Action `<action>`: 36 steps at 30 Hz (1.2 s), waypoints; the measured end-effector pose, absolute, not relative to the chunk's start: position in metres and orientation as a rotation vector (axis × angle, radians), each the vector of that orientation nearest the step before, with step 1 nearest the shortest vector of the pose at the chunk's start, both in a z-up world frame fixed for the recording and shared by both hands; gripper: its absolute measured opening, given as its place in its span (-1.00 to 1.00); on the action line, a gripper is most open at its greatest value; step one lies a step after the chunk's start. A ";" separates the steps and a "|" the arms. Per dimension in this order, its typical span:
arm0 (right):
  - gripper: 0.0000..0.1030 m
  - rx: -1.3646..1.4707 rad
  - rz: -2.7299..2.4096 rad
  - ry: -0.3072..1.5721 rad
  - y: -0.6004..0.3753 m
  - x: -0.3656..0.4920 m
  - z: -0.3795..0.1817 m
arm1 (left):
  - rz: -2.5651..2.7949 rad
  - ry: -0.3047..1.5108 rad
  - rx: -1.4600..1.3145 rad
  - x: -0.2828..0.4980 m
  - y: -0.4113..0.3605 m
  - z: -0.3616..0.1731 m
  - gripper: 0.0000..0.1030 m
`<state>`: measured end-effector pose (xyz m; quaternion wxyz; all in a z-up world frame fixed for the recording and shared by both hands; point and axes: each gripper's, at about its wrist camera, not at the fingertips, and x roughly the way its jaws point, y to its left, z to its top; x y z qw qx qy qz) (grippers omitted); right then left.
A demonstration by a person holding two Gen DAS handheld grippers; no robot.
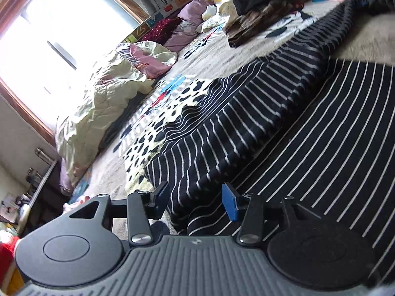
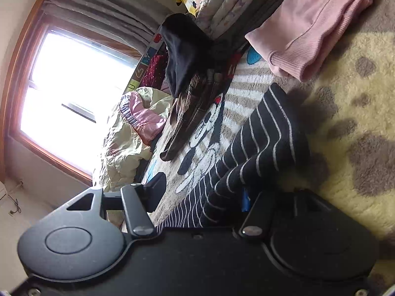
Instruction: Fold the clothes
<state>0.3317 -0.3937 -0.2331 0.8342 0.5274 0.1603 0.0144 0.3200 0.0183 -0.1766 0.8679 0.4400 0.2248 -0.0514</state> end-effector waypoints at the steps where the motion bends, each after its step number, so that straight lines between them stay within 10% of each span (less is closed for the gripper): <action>1: 0.12 1.105 0.028 0.342 -0.392 0.333 -0.232 | -0.097 0.460 0.955 0.321 0.016 -0.182 -0.08; 6: 0.13 1.072 0.018 0.347 -0.389 0.335 -0.230 | 0.012 0.398 1.104 0.331 0.005 -0.197 -0.25; 9: 0.13 1.053 0.014 0.352 -0.387 0.337 -0.229 | 0.114 0.408 1.253 0.339 0.011 -0.213 -0.83; 21: 0.16 1.044 0.014 0.352 -0.386 0.339 -0.229 | 0.016 0.410 1.376 0.336 0.017 -0.215 -0.90; 27: 0.16 1.044 0.014 0.352 -0.385 0.341 -0.229 | -0.070 0.398 1.402 0.317 -0.010 -0.191 -0.13; 36: 0.18 1.045 0.019 0.351 -0.385 0.341 -0.229 | -0.387 0.335 1.149 0.309 -0.075 -0.143 0.02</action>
